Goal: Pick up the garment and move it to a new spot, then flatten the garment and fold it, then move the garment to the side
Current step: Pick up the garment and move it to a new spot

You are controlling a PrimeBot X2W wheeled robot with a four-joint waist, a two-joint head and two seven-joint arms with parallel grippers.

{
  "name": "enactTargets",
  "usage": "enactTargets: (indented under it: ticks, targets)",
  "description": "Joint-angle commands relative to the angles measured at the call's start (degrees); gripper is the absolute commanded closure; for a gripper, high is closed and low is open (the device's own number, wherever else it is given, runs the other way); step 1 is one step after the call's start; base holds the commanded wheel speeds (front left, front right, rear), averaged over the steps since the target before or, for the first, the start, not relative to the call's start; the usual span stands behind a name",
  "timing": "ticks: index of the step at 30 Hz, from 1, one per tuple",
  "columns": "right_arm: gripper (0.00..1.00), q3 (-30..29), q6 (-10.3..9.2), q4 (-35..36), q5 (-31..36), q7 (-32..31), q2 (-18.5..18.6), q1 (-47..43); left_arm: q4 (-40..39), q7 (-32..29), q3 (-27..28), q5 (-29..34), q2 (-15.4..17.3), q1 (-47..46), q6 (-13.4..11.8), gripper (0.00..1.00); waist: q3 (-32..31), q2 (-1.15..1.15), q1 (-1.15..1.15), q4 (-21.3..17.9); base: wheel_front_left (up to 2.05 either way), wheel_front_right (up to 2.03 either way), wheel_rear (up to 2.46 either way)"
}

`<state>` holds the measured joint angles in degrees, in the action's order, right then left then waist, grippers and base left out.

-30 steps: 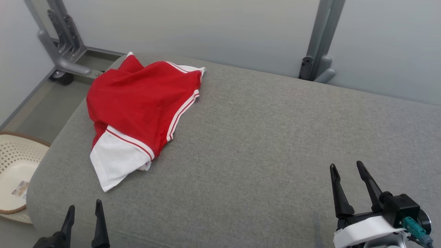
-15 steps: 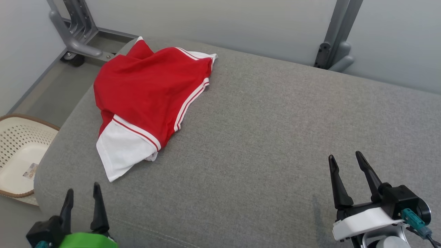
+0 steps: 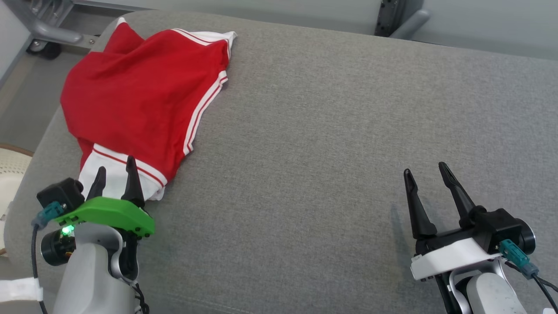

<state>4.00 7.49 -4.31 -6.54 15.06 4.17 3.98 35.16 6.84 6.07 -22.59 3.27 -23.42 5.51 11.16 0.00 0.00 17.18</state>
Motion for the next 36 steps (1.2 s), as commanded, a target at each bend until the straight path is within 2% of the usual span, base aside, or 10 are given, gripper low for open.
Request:
enactTargets:
  ticks: [1,8,14,18,19,20,27,36]
  targets:
    - [0.0,-0.13,0.0,-0.1,-0.27,0.18,-0.05,0.67,0.67,-0.49,0.14,-0.41,0.63,-1.26,-0.24,0.0,1.96,0.0,0.0,-2.27,0.0,0.0,0.0]
    - [0.0,0.65,0.0,-0.31,-0.46,0.18,-0.38,1.19,8.97,-5.65,0.61,-0.86,2.39,-8.38,-3.72,0.0,2.35,0.0,0.0,-4.16,0.0,0.0,0.0]
    - [0.0,1.09,0.0,-0.23,-0.54,0.18,-0.52,1.44,14.71,-7.36,0.21,0.32,3.33,-11.51,-7.23,0.0,2.4,0.0,0.0,-4.82,0.0,0.0,0.0]
    - [0.0,1.63,0.0,-0.33,-0.66,0.18,-0.58,1.72,18.14,-7.84,-0.22,0.74,4.39,-12.99,-7.85,0.0,2.72,0.0,0.0,-5.23,0.0,0.0,0.0]
    - [0.0,1.7,0.0,-0.4,-0.67,0.18,-0.55,1.83,18.66,-7.55,-0.22,0.63,4.54,-13.18,-7.64,0.44,2.8,0.0,0.0,-5.3,0.0,0.0,0.0]
    - [0.0,1.71,0.0,-0.46,-0.69,0.18,-0.54,1.9,19.31,-7.2,-0.15,0.48,4.8,-13.39,-7.5,1.0,2.85,0.0,0.0,-5.38,0.0,0.0,0.0]
    - [0.0,1.24,0.0,-0.63,-0.9,0.18,-0.67,1.75,22.06,-5.9,-0.84,-0.01,5.57,-14.14,-5.32,1.0,2.98,0.0,0.0,-5.45,0.0,0.0,0.0]
    - [0.0,0.89,0.0,-0.89,-1.13,0.18,-0.85,1.49,19.01,2.03,1.99,-2.9,7.04,-17.45,-3.11,1.0,2.27,0.0,0.0,-4.93,0.0,0.0,0.0]
